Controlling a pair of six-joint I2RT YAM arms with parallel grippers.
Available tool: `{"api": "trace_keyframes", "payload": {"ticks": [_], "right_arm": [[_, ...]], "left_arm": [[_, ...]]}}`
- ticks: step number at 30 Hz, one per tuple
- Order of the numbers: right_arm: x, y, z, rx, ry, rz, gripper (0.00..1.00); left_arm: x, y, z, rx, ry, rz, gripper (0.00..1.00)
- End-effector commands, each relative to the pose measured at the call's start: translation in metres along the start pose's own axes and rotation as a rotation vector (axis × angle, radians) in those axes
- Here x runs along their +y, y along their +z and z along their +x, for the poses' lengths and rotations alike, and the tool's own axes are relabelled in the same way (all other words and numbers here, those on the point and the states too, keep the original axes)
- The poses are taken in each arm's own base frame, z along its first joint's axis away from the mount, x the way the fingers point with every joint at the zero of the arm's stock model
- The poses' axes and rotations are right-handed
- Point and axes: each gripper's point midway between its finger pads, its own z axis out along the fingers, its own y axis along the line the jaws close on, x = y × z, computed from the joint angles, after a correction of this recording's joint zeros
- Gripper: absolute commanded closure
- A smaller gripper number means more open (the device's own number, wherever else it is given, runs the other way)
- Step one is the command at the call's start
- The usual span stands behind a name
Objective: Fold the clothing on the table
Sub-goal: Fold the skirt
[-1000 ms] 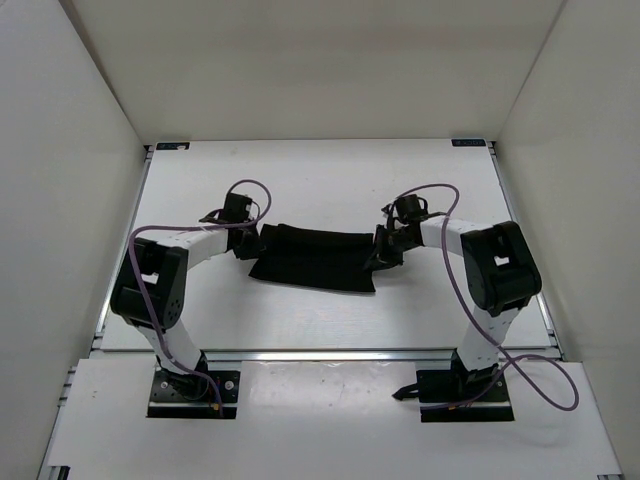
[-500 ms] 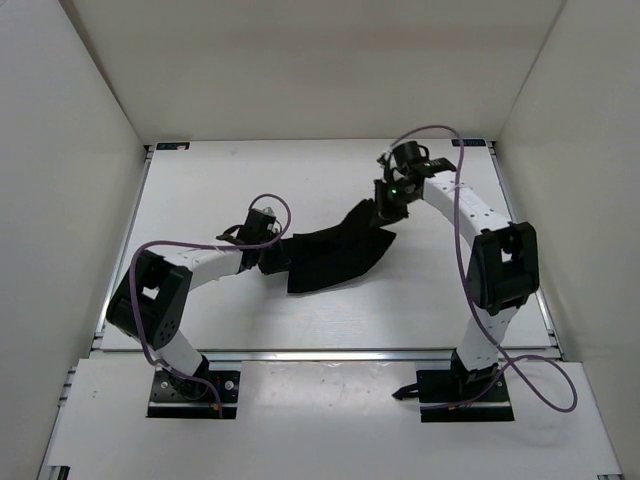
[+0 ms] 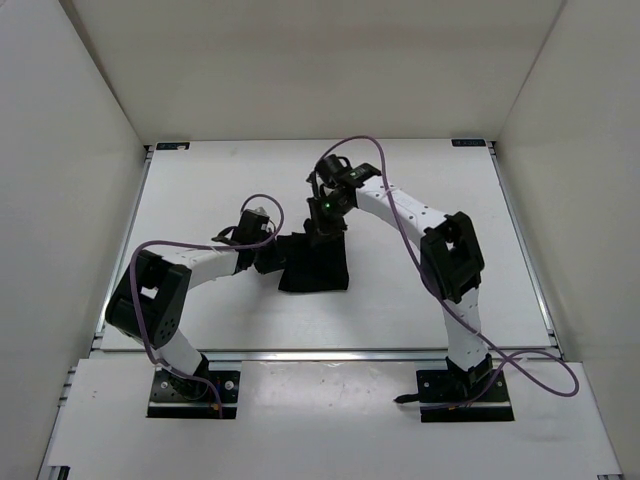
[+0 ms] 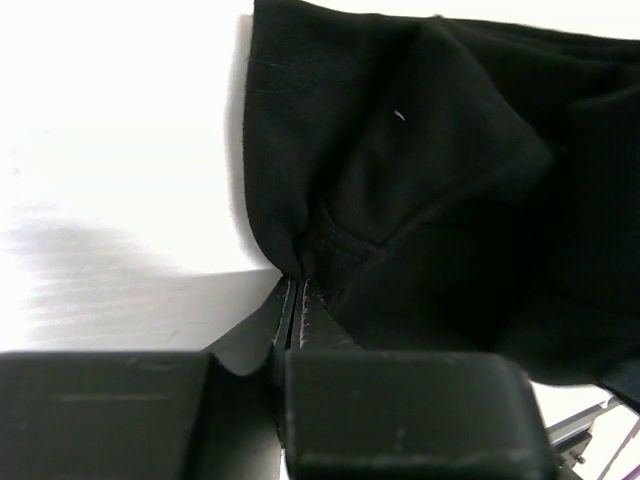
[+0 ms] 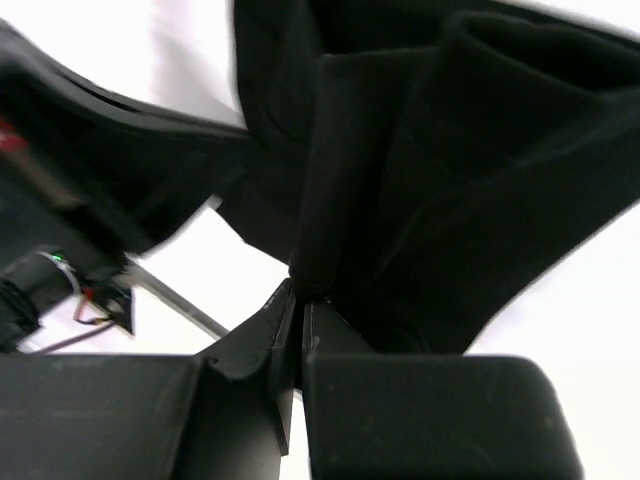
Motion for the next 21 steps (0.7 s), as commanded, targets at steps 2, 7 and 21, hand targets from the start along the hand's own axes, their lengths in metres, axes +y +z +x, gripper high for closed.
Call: {"api": "trace_keyframes", "payload": {"ticks": [2,7,21], "right_arm": [[0.035,-0.006,-0.022,-0.045,-0.005,-0.052,1.00],[0.049,0.015,-0.014,-0.007,0.001,-0.049,0.97],[0.103,0.003,-0.003,-0.081,-0.127,-0.099,0.67]], "left_arm": [[0.003,-0.003,-0.001,-0.011,-0.027,0.028,0.93],[0.005,-0.004,-0.001,-0.015,-0.033,0.029,0.91],[-0.007,-0.022,-0.009,-0.045,-0.139,0.144,0.31]]}}
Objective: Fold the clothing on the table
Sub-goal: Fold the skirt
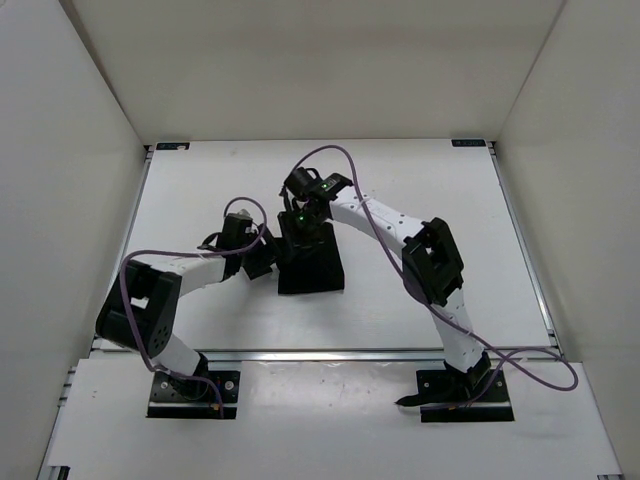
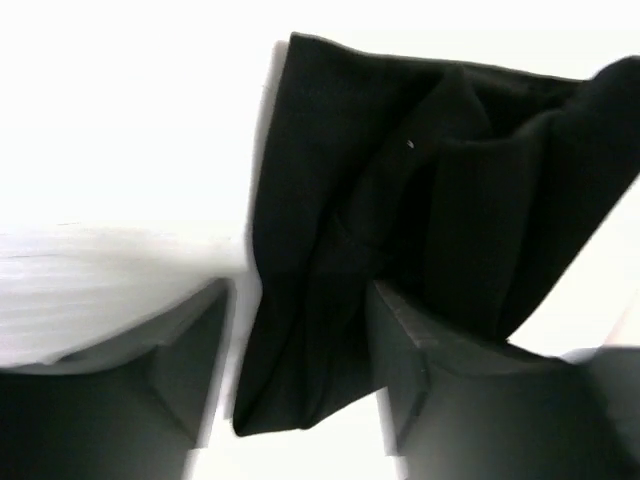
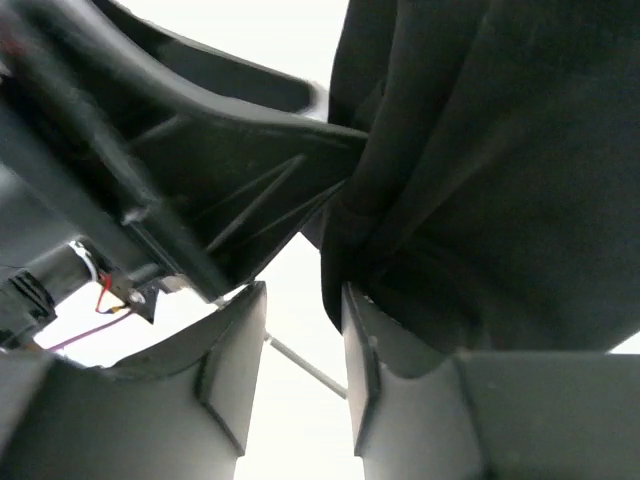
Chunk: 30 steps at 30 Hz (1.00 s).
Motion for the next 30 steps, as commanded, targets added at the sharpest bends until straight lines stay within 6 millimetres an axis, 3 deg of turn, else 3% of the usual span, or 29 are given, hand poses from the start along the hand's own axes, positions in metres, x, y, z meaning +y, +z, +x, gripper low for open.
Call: {"api": "trace_keyframes", "payload": {"ticks": [1,2,3,4,5,6,7,9,11,16,20,22,25,30], "right_arm": [[0.040,-0.048,-0.030,-0.191,-0.070,-0.067,0.64],[0.041,-0.062,-0.032,-0.222,-0.064,-0.067,0.61],[0.039,-0.062,-0.030,-0.228,-0.060,-0.062,0.58],[0.041,-0.080,-0.035,-0.274,-0.056,-0.077,0.50],[0.034,-0.089,-0.030,-0.285,-0.040,-0.075,0.47],[0.028,-0.084,-0.022,-0.274,-0.027,-0.079,0.48],[0.024,-0.097,-0.027,-0.317,-0.013,-0.105,0.47],[0.004,-0.090,-0.012,-0.307,0.050,-0.102,0.46],[-0.007,-0.097,-0.009,-0.331,0.081,-0.133,0.48],[-0.037,-0.080,-0.004,-0.352,0.143,-0.112,0.55],[-0.050,-0.051,-0.006,-0.312,0.139,-0.055,0.70],[-0.039,-0.040,-0.009,-0.292,0.111,-0.073,0.76],[-0.019,-0.024,-0.003,-0.247,0.068,-0.090,0.77],[-0.019,0.023,0.024,-0.116,0.035,-0.055,0.78]], "left_arm": [[-0.020,-0.018,-0.006,-0.028,-0.046,0.087,0.21],[-0.026,-0.025,-0.012,-0.052,-0.055,0.107,0.13],[-0.029,-0.033,-0.015,-0.063,-0.063,0.120,0.09],[-0.033,-0.039,-0.016,-0.073,-0.062,0.131,0.02],[-0.034,-0.043,-0.020,-0.089,-0.074,0.136,0.01],[-0.034,-0.047,-0.022,-0.096,-0.078,0.140,0.01],[-0.033,-0.051,-0.025,-0.108,-0.080,0.139,0.01],[-0.027,-0.051,-0.020,-0.099,-0.085,0.126,0.02],[-0.024,-0.052,-0.016,-0.091,-0.087,0.127,0.02],[-0.003,-0.067,-0.018,-0.141,-0.098,0.088,0.02],[0.010,-0.077,-0.022,-0.161,-0.083,0.064,0.02],[0.017,-0.079,-0.023,-0.166,-0.085,0.048,0.02],[0.020,-0.082,-0.025,-0.180,-0.092,0.050,0.01],[0.018,-0.084,-0.028,-0.184,-0.096,0.058,0.02]]}}
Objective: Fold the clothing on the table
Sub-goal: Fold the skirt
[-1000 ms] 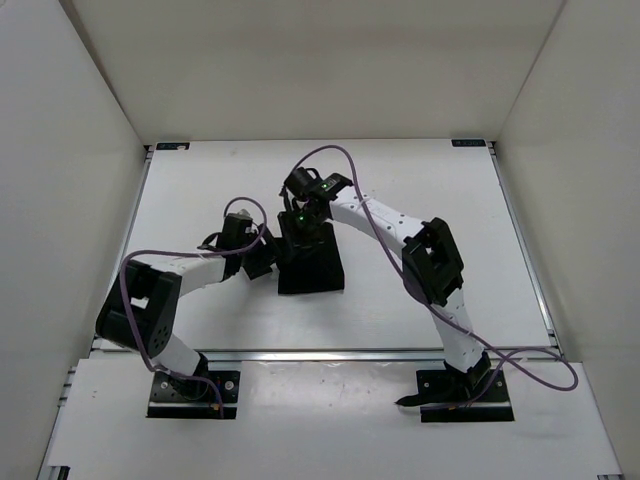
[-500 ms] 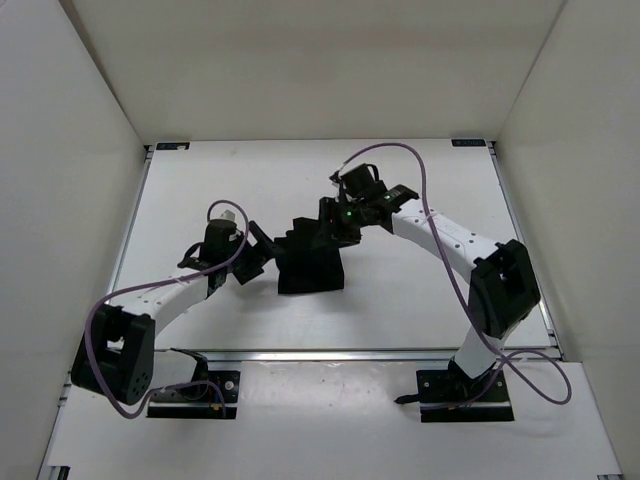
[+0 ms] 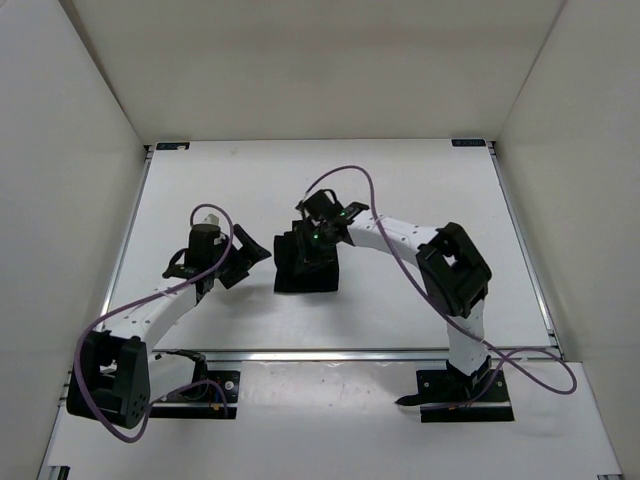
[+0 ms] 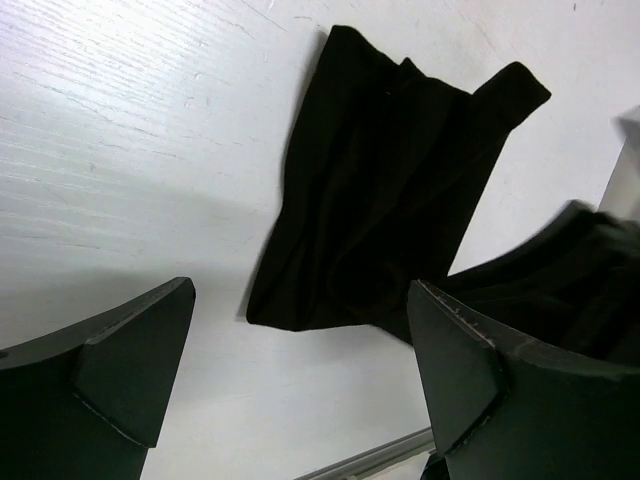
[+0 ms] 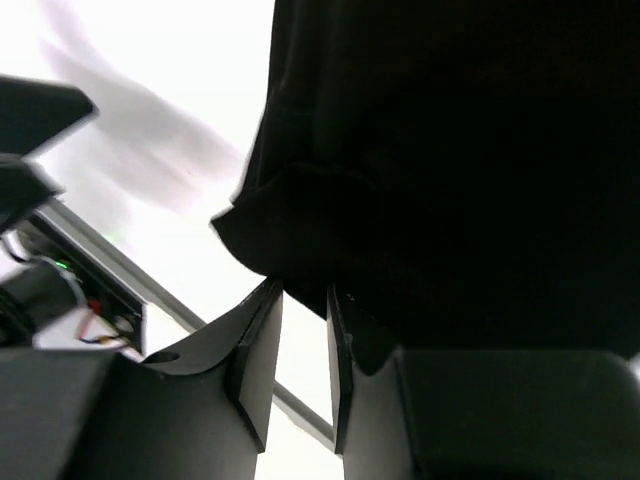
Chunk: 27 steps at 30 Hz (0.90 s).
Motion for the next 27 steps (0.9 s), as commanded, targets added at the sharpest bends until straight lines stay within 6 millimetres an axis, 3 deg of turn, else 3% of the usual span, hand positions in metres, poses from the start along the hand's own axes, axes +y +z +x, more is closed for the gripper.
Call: {"api": "trace_keyframes", "payload": {"ticks": [1,5,8,10,13,14,15,18,19,21,22,23,24,26,27], "right_arm": [[0.007,0.023,0.012,0.051,-0.074,0.004,0.79],[-0.004,0.042,0.035,0.133,-0.129,0.069,0.78],[-0.008,0.039,0.028,0.116,-0.178,0.115,0.76],[0.007,0.015,0.005,0.048,-0.210,0.125,0.70],[0.038,-0.047,-0.030,-0.074,-0.224,0.088,0.47],[0.049,-0.069,-0.037,-0.106,-0.235,0.031,0.34],[0.046,-0.076,-0.037,-0.113,-0.209,0.018,0.33],[0.044,-0.122,-0.039,-0.173,-0.162,-0.105,0.27],[0.039,-0.122,-0.031,-0.163,-0.158,-0.109,0.21],[0.037,-0.152,-0.028,-0.224,-0.146,-0.159,0.20],[0.030,-0.147,-0.022,-0.230,-0.128,-0.175,0.21],[0.040,-0.171,-0.026,-0.296,-0.154,-0.258,0.21],[0.029,-0.179,-0.020,-0.304,-0.108,-0.282,0.20],[0.016,-0.189,-0.019,-0.354,-0.103,-0.260,0.15],[0.011,-0.199,-0.020,-0.395,-0.118,-0.237,0.05]], "left_arm": [[-0.004,-0.008,-0.006,-0.024,0.015,0.019,0.02],[-0.001,-0.011,-0.013,-0.046,0.023,0.005,0.01],[-0.002,-0.012,-0.015,-0.040,0.023,0.002,0.01],[0.001,-0.014,-0.017,-0.035,0.020,-0.008,0.01],[-0.003,-0.019,-0.020,-0.019,0.047,-0.005,0.01],[-0.008,-0.021,-0.025,-0.028,0.076,-0.004,0.01],[-0.011,-0.024,-0.026,-0.026,0.095,-0.008,0.01],[-0.010,-0.025,-0.021,-0.005,0.118,-0.016,0.01],[-0.013,-0.027,-0.020,-0.003,0.122,-0.001,0.02],[-0.012,-0.028,-0.019,-0.003,0.120,0.004,0.01],[-0.010,-0.028,-0.017,0.000,0.118,-0.002,0.01],[-0.012,-0.030,-0.018,-0.009,0.121,0.008,0.01],[-0.011,-0.029,-0.018,-0.007,0.118,0.002,0.01],[-0.014,-0.030,-0.016,0.004,0.126,0.011,0.01],[-0.016,-0.030,-0.017,0.004,0.131,0.013,0.01]]}}
